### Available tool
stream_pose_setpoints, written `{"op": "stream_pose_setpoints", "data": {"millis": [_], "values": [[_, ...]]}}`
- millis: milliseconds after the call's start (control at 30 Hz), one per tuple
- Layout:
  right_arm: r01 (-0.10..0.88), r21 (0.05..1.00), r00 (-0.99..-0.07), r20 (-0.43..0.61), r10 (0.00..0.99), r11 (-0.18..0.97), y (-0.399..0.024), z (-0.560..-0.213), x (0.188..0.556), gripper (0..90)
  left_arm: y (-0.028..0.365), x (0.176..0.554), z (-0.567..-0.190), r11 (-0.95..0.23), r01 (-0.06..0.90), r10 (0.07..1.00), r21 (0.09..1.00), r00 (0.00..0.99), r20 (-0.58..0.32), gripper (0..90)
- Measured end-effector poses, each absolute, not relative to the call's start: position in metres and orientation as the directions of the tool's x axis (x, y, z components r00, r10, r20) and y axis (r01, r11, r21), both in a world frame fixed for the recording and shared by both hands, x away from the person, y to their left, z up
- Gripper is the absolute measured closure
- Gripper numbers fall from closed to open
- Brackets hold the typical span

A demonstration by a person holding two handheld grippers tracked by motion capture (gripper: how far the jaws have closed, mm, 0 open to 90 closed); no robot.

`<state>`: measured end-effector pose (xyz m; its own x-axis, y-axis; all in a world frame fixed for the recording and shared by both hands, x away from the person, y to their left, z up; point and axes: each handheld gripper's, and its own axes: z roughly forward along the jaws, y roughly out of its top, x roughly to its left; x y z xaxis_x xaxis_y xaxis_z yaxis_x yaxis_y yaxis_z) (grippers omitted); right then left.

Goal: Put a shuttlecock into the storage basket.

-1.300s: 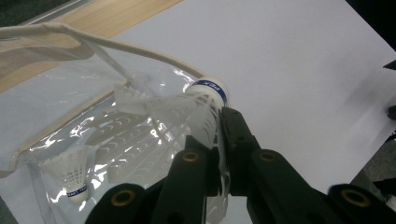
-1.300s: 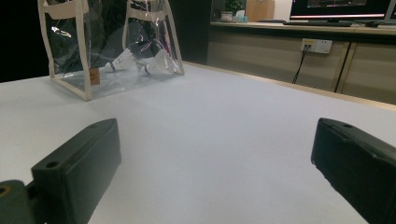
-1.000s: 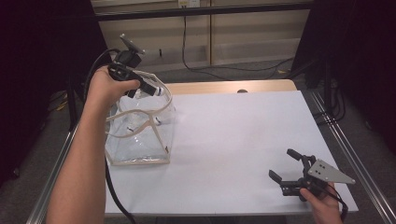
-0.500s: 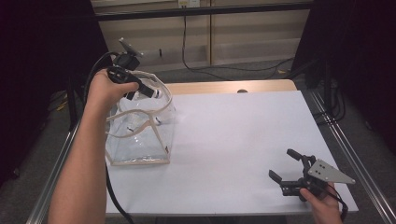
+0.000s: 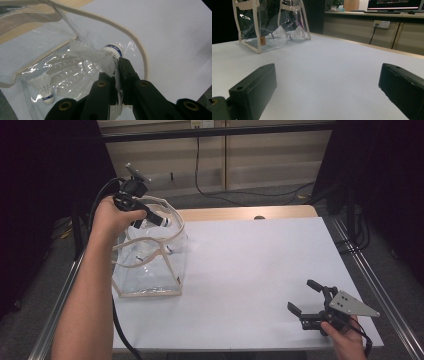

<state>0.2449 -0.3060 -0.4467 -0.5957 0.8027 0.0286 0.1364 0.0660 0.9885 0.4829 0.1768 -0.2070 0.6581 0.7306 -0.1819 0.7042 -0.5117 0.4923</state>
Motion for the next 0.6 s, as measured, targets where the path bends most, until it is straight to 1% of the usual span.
{"op": "stream_pose_setpoints", "data": {"millis": [600], "values": [[0.137, 0.989, -0.597, 0.031, 0.802, 0.063, -0.306, -0.447, 0.245, 1.0, 0.181, 0.486, -0.218, -0.509, 0.715, 0.741, 0.479, 0.647, -0.180, 86.8]]}}
